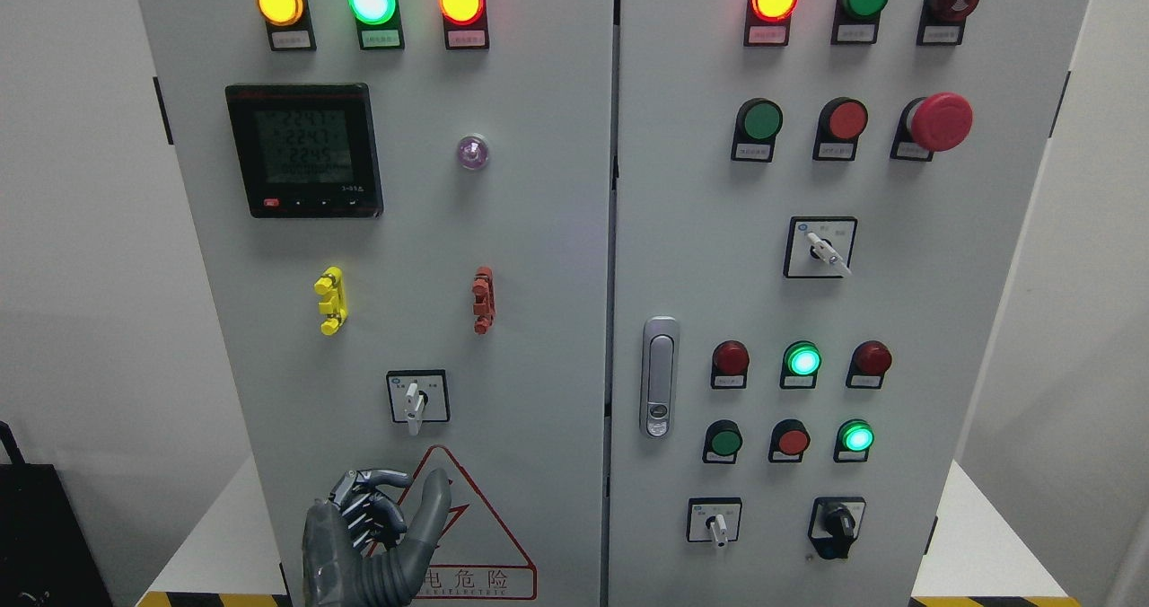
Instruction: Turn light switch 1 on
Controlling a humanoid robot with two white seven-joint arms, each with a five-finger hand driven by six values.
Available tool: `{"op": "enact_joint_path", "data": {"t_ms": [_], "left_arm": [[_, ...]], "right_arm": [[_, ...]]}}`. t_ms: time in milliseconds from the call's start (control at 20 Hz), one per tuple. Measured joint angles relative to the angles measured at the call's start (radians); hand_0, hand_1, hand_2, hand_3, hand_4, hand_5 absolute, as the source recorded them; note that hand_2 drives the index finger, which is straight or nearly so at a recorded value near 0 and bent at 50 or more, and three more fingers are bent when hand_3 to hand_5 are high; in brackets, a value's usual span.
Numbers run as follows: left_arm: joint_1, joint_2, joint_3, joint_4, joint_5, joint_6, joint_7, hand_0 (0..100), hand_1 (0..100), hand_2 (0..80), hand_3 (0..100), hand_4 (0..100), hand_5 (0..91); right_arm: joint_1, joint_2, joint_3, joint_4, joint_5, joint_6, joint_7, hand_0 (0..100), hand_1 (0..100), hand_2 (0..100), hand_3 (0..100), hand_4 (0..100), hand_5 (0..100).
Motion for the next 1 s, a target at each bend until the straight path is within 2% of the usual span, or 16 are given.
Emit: {"op": "enact_joint_path", "data": {"t_ms": [1002], "left_arm": [[-0.079,-0.012,0.002,0.001,0.000,0.075,0.026,12,72,56.6,94,92,82.7]], "right_arm": [[0.000,0.000,0.000,0.000,0.000,0.000,0.000,0,0,0,0,0,0]]}}
